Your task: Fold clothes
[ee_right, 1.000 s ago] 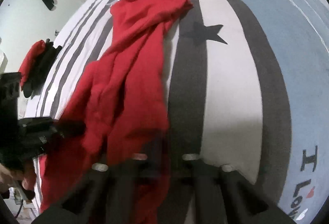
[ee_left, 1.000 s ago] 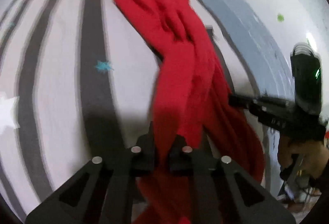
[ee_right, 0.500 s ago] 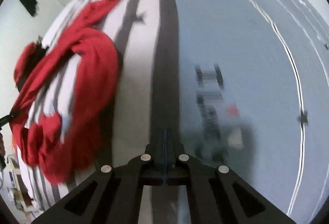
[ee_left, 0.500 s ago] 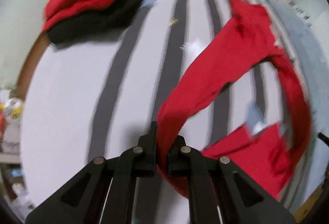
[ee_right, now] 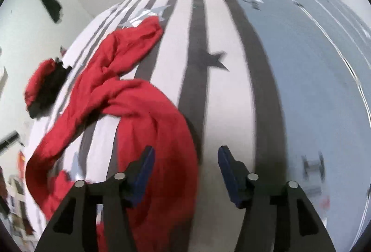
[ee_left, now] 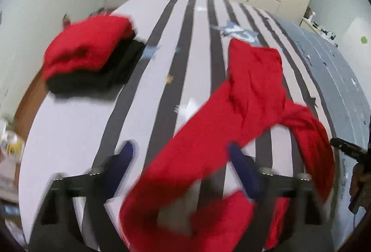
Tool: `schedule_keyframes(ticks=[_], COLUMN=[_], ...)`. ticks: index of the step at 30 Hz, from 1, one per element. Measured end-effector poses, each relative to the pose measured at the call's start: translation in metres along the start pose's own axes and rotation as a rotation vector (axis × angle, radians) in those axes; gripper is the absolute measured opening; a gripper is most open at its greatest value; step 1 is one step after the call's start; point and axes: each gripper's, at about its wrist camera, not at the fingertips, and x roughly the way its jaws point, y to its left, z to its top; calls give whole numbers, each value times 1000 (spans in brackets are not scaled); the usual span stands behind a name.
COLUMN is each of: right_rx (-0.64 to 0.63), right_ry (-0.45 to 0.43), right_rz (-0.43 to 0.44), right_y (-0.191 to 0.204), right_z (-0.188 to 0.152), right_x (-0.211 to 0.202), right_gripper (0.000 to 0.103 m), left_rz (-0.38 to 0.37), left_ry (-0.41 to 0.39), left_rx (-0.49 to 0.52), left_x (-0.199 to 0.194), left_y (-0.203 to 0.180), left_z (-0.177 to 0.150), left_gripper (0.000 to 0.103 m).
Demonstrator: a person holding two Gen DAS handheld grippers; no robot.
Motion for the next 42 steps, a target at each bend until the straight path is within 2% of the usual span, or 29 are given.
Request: schedule_keyframes(ticks=[1, 5, 7, 9, 10, 11, 12, 13, 14, 16, 18, 21, 25, 28, 31, 33, 34, 35, 36, 37, 39, 41, 42], right_rx=[-30, -105, -102, -100, -96, -91, -87, -80, -94, -122, -153, -182, -266, -334, -349, -346, -345, -343, -324, -305, -247, -201, -200], right_ry=[22, 119, 124, 130, 125, 121, 117, 124, 117, 102, 77, 81, 201, 294, 356, 301, 274, 246, 209, 172, 94, 44, 36], right_rz=[-27, -108, -118, -128, -100, -72, -43, 1, 30, 88, 152, 252, 328, 353, 349, 333, 324, 316, 310, 303, 302, 308, 289], right_y=[5, 16, 14, 13, 12, 11, 10, 9, 12, 17, 24, 39, 70, 84, 85, 79, 76, 73, 74, 76, 71, 73, 77], right_z=[7, 21, 23, 24, 23, 22, 21, 19, 14, 3, -11, -38, -93, -127, -134, -120, -113, -106, -94, -83, -56, -32, -19], right_x=[14, 53, 60, 68, 66, 64, 62, 61, 54, 40, 19, -16, -38, -46, -49, -65, -73, -81, -85, -89, -99, -97, -83], right_gripper=[53, 53, 53, 53, 47, 36, 10, 5, 5, 5, 5, 5, 5, 5, 9, 12, 21, 26, 36, 45, 57, 64, 69], left_rz=[1, 2, -13, -49, -76, -93, -103, -111, -135, -185, -199, -240, -282, -291, -263, -229, -206, -190, -175, -164, -179, -170, -170], left_ry=[22, 252, 304, 331, 312, 297, 294, 293, 295, 293, 301, 350, 444, 483, 441, 373, 319, 268, 218, 194, 161, 159, 164], left_rx=[24, 50, 11, -46, -51, -24, 10, 44, 61, 82, 110, 102, 168, 194, 78, 5, -27, -50, -72, -88, -115, -109, -106], left_x=[17, 114, 141, 155, 151, 145, 140, 134, 127, 104, 79, 35, -17, -37, -45, -48, -50, -48, -45, -37, -4, 36, 56], left_y=[-8, -25, -23, -16, -15, -17, -18, -20, -21, -25, -32, -37, -53, -51, -23, -2, 9, 17, 25, 22, 12, 7, 5], left_z=[4, 10, 8, 4, 2, 0, -4, -9, -15, -30, -49, -94, -156, -178, -163, -147, -136, -123, -110, -98, -70, -42, -30], left_gripper=[89, 87, 87, 81, 73, 45, 21, 12, 7, 7, 7, 6, 6, 7, 17, 42, 48, 59, 67, 69, 69, 69, 69])
